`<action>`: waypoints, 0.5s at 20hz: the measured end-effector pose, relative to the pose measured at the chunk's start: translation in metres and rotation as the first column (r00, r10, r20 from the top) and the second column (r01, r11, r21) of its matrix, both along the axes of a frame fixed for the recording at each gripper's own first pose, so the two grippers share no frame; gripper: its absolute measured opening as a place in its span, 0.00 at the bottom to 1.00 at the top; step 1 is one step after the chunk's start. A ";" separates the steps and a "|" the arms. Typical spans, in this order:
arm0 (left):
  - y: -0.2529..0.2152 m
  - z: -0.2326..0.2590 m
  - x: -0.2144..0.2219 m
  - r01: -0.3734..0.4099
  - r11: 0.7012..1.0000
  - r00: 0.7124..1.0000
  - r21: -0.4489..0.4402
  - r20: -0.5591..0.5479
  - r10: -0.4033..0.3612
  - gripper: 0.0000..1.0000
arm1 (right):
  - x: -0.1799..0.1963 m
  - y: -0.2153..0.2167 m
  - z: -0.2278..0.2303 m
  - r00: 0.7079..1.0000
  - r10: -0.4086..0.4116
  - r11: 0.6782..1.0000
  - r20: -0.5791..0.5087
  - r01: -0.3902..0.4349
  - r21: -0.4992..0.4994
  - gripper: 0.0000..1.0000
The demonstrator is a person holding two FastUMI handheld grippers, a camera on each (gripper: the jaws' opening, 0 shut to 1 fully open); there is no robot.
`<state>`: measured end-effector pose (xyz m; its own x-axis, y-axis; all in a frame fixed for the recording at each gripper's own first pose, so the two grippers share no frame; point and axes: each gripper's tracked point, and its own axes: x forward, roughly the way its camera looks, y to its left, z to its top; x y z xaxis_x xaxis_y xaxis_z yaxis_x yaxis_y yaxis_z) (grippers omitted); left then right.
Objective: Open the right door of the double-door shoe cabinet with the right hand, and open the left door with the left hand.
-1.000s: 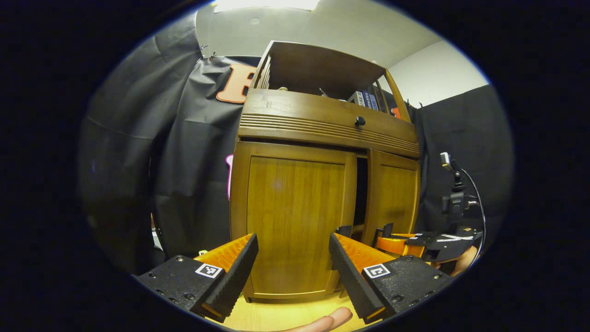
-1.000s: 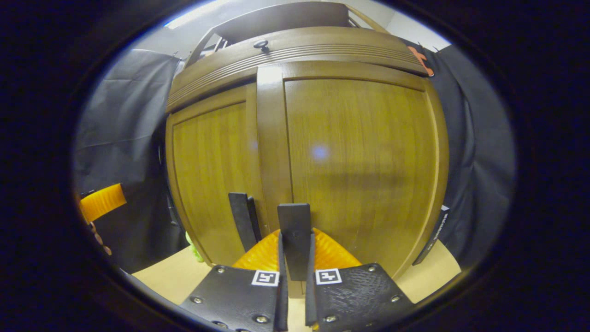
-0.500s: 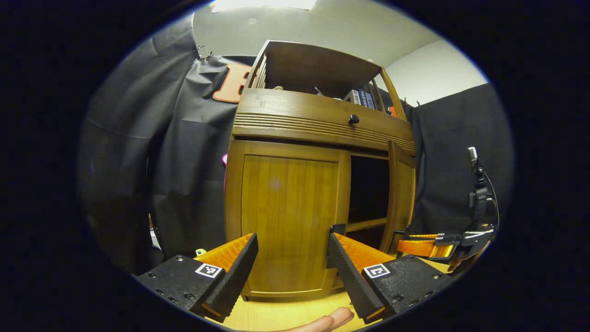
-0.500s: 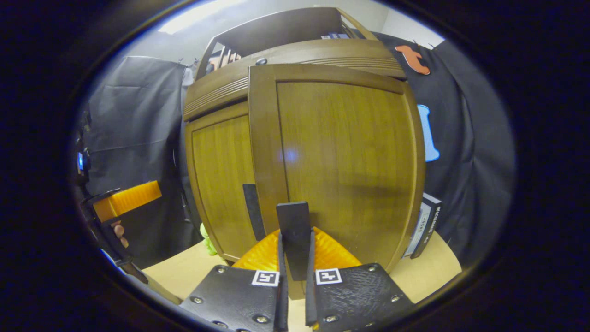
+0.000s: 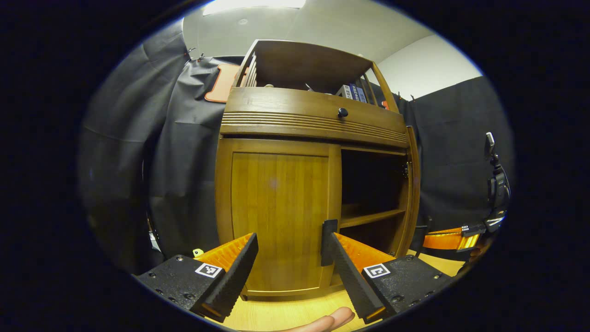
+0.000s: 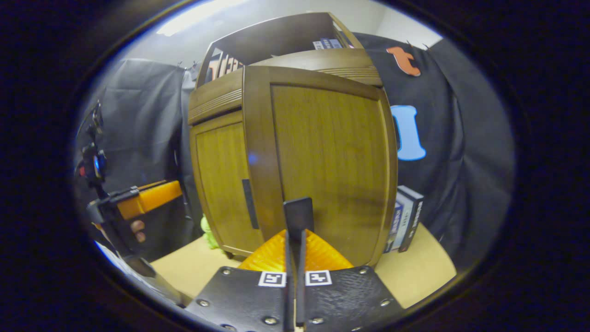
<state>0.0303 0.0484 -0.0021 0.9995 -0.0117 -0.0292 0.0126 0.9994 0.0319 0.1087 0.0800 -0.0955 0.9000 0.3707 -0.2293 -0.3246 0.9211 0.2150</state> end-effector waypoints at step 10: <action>-0.005 -0.003 0.002 0.000 0.999 1.000 0.038 0.003 0.000 0.92 | 0.007 -0.037 -0.010 0.997 -0.069 0.996 0.042 0.071 -0.050 0.04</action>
